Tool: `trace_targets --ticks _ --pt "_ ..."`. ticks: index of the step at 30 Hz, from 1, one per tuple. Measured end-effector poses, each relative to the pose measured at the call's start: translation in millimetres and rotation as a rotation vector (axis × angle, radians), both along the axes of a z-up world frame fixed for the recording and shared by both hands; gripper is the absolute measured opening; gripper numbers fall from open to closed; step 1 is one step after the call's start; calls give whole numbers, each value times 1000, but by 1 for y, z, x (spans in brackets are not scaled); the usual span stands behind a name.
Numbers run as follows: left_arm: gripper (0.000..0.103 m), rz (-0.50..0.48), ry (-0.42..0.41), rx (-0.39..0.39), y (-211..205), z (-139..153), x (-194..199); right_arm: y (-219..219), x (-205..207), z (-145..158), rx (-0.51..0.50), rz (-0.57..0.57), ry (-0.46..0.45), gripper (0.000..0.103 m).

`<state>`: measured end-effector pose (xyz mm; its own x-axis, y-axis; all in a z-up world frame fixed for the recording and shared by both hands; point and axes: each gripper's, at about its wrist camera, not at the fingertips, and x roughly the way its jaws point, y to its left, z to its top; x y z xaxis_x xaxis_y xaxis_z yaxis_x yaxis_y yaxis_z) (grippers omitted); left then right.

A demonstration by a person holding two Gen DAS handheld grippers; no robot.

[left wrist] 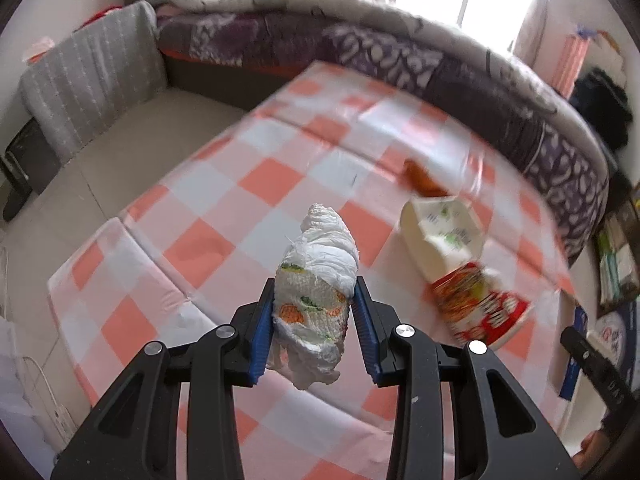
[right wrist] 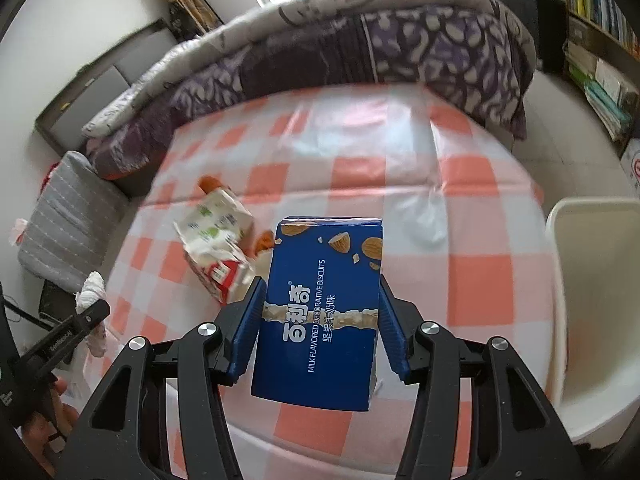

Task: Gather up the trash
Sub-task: 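Carry the diaper and blue box over the white bin and release both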

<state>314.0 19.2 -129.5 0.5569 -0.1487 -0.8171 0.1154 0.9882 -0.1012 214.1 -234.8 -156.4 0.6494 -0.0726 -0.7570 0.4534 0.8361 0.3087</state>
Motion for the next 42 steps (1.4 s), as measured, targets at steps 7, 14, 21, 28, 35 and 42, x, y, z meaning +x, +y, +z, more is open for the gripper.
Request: trace_targets --ticks 7,14,21,28,35,42 --pt "37 48 -102 14 -17 30 -25 -3 -15 31 -63 30 -76 51" --pt "37 66 -193 23 -36 53 -44 -1 -30 57 -169 64 -142 51" --pt "37 56 -244 4 -56 66 -58 -6 -44 75 -239 79 -188 51" --pt "37 22 -262 1 -75 68 -68 -14 -53 81 -271 69 -203 51" --pt "37 -13 -273 -2 -93 71 -75 -30 -63 84 -286 41 -203 51" --pt "37 -60 -286 0 -116 74 -83 -49 -73 84 -281 0 -194 51"
